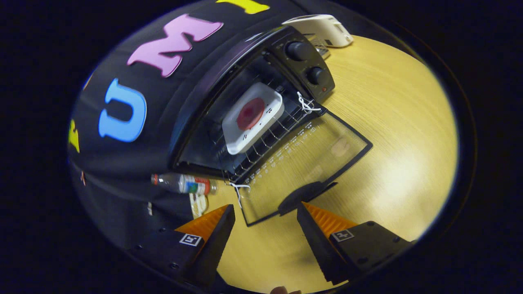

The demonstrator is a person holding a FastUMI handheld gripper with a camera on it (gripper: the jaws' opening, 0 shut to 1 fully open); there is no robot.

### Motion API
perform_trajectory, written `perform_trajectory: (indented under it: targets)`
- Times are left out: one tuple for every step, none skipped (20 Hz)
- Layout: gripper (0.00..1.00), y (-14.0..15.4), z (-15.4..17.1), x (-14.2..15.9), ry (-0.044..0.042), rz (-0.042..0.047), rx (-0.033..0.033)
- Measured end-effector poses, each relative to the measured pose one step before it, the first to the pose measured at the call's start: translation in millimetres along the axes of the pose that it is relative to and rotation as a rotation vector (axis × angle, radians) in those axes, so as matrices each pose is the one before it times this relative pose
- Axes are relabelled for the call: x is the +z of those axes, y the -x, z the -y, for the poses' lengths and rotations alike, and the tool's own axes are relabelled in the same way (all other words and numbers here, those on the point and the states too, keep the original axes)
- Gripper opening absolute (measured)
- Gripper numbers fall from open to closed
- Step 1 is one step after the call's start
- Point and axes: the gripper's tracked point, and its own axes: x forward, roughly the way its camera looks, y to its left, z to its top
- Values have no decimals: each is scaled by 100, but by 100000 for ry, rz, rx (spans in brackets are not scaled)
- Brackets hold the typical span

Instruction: Open the toaster oven, put the food inside, and close the toaster oven door.

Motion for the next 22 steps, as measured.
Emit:
perform_trajectory:
  targets:
    - [98,426,1348,-545,8611,-498,-3979]
    - [99,105,1655,-546,6862,36,-4988]
    - [99,-170,1316,-796,4845,-566,-4201]
    - [99,-205,978,-807,4226,-1158,-2977]
    - [99,-379,772,-711,4782,-888,-2608]
    - [99,-368,701,-596,5420,-368,-2764]
    - [99,-467,484,-645,5226,-82,-2507]
    - [99,-440,455,-568,5034,-110,-2521]
    - [99,-552,239,-438,3924,281,-2222]
    - [99,-456,-29,-452,2823,-339,-1435]
    - [99,-511,-350,-330,2000,-498,-657]
    - [99,-61,-69,728,2766,2723,-1534]
    - [100,-559,-291,-19,3414,233,-723]
    - [100,-391,-215,505,3237,1513,40]
    - [100,-140,-299,404,1128,663,-678]
    - [99,-203,-188,361,-1009,71,-511]
    - [99,-322,-328,218,-2117,-160,304]
    - [99,-85,-41,363,-2275,581,-907]
    - [99,-312,44,227,-1409,236,-741]
    - [99,-173,-58,236,-456,255,-392]
    - [99,-167,-79,220,59,523,-69]
    - [99,-15,-63,221,191,108,77]
